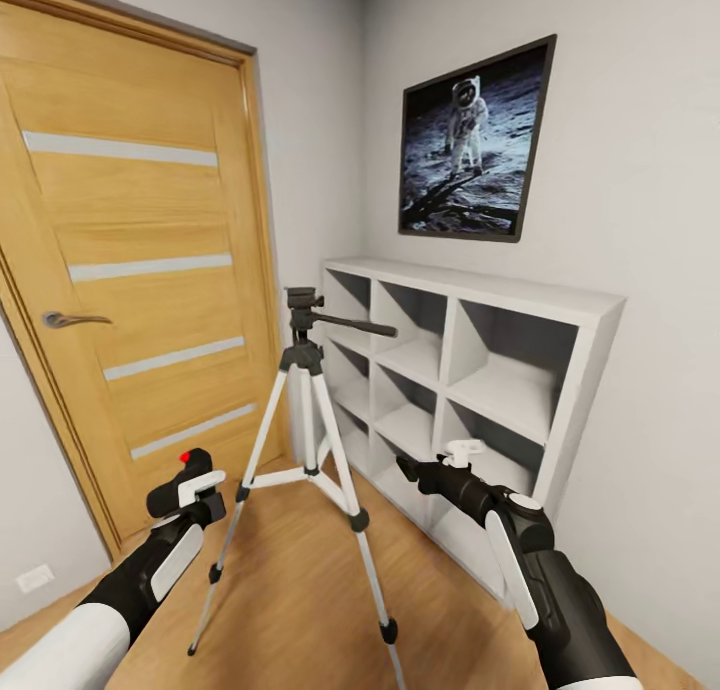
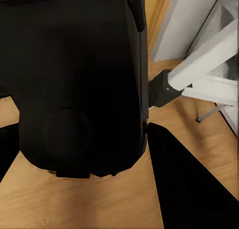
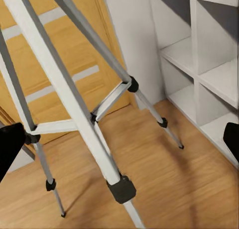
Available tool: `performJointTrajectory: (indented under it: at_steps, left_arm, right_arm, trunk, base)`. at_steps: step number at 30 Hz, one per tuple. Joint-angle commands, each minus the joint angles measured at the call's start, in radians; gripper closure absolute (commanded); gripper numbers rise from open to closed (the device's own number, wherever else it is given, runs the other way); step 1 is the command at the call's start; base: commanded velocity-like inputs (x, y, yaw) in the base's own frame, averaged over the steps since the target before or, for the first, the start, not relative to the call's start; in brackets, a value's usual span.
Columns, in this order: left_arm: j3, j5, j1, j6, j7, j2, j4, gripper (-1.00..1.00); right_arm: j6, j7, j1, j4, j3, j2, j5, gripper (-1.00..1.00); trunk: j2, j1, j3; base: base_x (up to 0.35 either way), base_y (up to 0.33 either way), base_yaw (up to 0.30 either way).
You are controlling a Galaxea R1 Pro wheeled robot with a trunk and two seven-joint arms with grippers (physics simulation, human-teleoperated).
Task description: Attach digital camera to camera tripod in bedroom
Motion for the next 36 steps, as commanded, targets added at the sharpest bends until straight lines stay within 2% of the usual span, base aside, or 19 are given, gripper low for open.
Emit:
performJointTrajectory:
  at_steps: [1, 6, 9, 13, 14, 18, 24, 36]
  left_arm:
    - [-0.007, 0.004, 0.0, 0.004, 0.007, 0.002, -0.002, 1.0]
    - [-0.007, 0.003, 0.0, 0.003, 0.005, 0.004, -0.002, 1.0]
    - [-0.007, 0.004, 0.0, 0.002, -0.002, 0.013, -0.001, 1.0]
    - [-0.008, 0.012, 0.0, 0.002, -0.032, 0.052, 0.0, 1.0]
    - [-0.007, 0.028, 0.0, 0.001, -0.057, 0.063, 0.006, 1.0]
    - [-0.008, 0.049, 0.0, -0.003, -0.082, 0.079, 0.014, 1.0]
    - [-0.009, 0.057, 0.0, -0.024, -0.089, 0.102, 0.02, 1.0]
    - [-0.009, 0.063, 0.0, -0.024, -0.09, 0.102, 0.02, 1.0]
  right_arm:
    - [0.007, 0.0, -0.001, -0.001, -0.001, 0.001, -0.006, -1.0]
    - [0.007, 0.003, -0.001, -0.001, -0.002, 0.0, -0.006, -1.0]
    - [0.007, 0.004, -0.001, -0.001, -0.003, -0.001, -0.006, -1.0]
    - [0.007, 0.005, -0.001, -0.001, -0.004, -0.003, -0.006, -1.0]
    - [0.007, 0.005, -0.001, -0.001, -0.004, -0.009, -0.008, -1.0]
    - [0.007, 0.006, -0.001, 0.005, -0.005, -0.018, -0.012, -1.0]
    - [0.007, 0.007, -0.001, 0.016, -0.006, -0.021, -0.009, -1.0]
    - [0.005, 0.003, -0.001, 0.016, -0.001, -0.02, -0.005, -1.0]
  trunk:
    - [-0.001, 0.001, -0.001]
    - [-0.001, 0.001, -0.001]
    - [-0.001, 0.001, -0.001]
    - [-0.001, 0.001, -0.001]
    - [-0.001, 0.001, -0.001]
    - [-0.001, 0.001, -0.001]
    - [-0.001, 0.001, -0.001]
    - [-0.001, 0.001, -0.001]
  base:
    - [0.265, 0.265, -0.246]
    - [0.26, 0.266, -0.246]
    - [0.256, 0.267, -0.246]
    - [0.248, 0.266, -0.116]
    - [0.115, 0.124, -0.021]
    - [0.053, 0.057, -0.01]
    - [0.009, 0.009, -0.002]
    - [0.0, 0.0, 0.0]
